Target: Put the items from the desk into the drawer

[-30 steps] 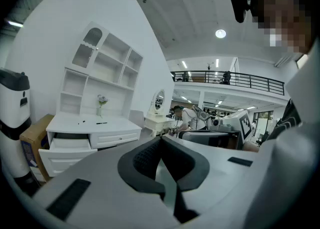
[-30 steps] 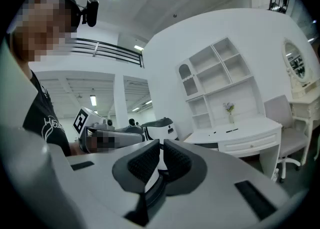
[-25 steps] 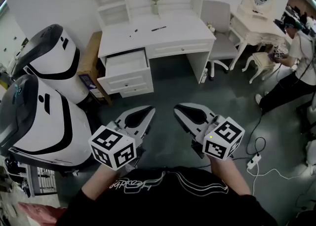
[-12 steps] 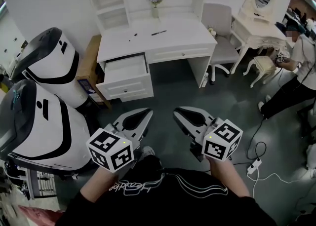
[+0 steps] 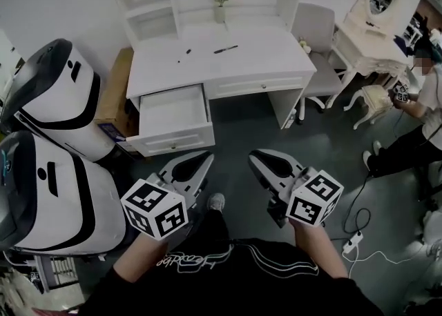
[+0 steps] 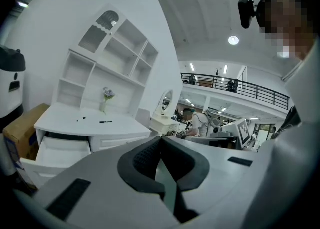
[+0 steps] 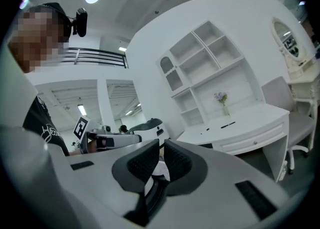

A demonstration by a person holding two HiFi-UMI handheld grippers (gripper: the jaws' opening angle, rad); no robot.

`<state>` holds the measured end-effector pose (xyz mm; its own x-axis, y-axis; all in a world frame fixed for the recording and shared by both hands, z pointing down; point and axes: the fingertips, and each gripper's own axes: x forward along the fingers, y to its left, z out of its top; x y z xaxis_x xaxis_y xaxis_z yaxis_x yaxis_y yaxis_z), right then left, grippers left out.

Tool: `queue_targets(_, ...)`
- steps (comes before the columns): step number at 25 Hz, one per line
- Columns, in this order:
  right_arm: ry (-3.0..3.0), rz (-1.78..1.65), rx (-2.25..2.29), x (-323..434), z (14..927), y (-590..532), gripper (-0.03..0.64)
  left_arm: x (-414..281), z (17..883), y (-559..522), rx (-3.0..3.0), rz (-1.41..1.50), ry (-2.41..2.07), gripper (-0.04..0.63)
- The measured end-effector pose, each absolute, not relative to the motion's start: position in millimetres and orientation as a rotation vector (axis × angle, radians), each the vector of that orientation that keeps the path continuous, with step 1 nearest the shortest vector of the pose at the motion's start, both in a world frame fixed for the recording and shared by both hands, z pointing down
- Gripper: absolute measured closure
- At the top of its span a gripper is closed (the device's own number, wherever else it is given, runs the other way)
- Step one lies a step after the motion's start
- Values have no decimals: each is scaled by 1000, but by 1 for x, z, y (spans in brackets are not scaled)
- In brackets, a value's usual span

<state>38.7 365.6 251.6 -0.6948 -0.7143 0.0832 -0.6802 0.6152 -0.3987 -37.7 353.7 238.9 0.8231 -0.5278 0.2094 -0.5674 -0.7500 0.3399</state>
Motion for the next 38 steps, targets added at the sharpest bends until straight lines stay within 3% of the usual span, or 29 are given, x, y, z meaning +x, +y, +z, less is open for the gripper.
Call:
queue_targets(13, 2722, -683, -1236, 21, 253, 89, 558, -47, 249, 82, 2573, 149, -750, 574)
queue_targets(32, 2787, -782, -1121, 59, 306, -92, 558, -43, 297, -125, 2524, 215, -1016, 569)
queue_targets(38, 2822, -903, -1049, 75, 340, -159, 558, -43, 342, -204, 2442, 375, -1110, 481)
